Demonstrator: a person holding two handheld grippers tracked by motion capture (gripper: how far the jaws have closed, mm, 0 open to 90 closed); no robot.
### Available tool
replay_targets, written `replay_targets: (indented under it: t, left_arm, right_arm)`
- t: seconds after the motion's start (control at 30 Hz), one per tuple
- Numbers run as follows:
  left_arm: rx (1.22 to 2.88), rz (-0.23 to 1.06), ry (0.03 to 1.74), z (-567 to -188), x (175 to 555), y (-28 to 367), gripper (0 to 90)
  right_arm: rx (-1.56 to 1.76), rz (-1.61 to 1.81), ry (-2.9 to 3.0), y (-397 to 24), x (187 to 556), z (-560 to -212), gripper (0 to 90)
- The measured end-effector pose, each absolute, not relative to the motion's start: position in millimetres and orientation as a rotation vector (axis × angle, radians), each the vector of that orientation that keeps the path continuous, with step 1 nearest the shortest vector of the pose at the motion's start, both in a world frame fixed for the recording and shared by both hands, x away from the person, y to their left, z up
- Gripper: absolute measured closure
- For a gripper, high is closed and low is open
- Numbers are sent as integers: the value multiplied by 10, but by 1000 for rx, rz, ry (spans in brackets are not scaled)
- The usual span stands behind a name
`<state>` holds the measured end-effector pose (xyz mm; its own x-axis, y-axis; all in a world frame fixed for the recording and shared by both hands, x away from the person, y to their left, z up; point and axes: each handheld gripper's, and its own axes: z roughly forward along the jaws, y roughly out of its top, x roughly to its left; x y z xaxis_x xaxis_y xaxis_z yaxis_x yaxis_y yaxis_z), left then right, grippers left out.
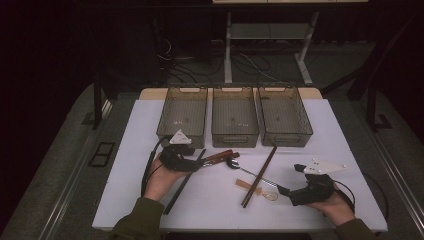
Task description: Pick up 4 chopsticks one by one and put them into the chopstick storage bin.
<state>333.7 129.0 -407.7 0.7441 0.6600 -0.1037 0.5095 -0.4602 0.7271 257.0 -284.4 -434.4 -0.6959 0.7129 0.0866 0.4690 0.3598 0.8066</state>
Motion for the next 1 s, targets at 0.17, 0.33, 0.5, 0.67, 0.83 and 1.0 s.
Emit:
replay_targets:
  t: [0.17,0.33,0.5,0.67,0.83,1.0]
  left_arm:
    - [2113,252,886,-4051,3182,1384,345]
    - [2115,243,875,-4077,3033,1485,316]
    - [2101,271,877,-4071,2932,1587,278]
    - [2097,265,879,-4088,2866,1664,265]
    - [2094,294,893,-4104,2771,1729,309]
    - [2091,284,910,-4143,2675,1807,401]
  right_arm:
    - [1054,1255,2339,-2851,2558,-4338,12]
    - [1050,1254,2340,-2843,2571,-4338,12]
    - [1047,1258,2338,-2850,2568,-4341,12]
    - [1049,1260,2334,-2849,2571,-4335,12]
    - [1048,1256,2334,-2845,2565,-4335,12]
    - [1050,1256,2333,-2847,2568,-4334,12]
